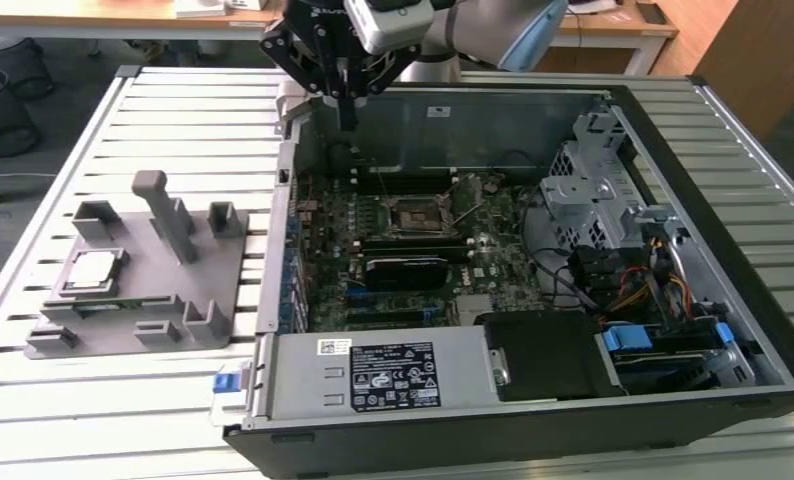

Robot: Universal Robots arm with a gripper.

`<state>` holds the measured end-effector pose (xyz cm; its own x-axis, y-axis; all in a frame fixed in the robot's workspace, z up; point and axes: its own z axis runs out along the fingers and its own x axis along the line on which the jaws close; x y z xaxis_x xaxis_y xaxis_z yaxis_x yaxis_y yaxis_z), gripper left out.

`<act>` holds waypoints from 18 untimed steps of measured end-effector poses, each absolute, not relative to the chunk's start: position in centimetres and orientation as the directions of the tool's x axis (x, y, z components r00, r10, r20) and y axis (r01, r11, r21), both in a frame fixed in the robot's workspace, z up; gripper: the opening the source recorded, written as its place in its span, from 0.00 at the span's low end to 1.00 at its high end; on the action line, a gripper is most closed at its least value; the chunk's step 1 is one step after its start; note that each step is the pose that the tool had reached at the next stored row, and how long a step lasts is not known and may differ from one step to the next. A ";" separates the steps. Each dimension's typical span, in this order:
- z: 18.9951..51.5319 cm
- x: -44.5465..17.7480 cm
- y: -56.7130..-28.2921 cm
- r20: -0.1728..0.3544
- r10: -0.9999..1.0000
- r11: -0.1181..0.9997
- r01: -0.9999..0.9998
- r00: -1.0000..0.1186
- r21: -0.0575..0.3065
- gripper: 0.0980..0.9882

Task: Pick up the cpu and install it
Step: 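Reach for the cpu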

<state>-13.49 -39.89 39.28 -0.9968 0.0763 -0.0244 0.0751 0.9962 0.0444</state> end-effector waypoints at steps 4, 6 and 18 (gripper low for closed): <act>39.3 -13.7 -39.9 -0.024 0.076 0.996 0.075 -0.997 0.044 0.01; 39.3 -13.9 -39.9 -0.024 0.076 0.996 0.075 -0.997 0.044 0.01; 39.2 -14.6 -39.9 -0.024 0.076 0.996 0.075 -0.997 0.044 0.01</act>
<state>-14.62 -39.89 39.22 -0.9968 0.0762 -0.0244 0.0751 0.9962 0.0443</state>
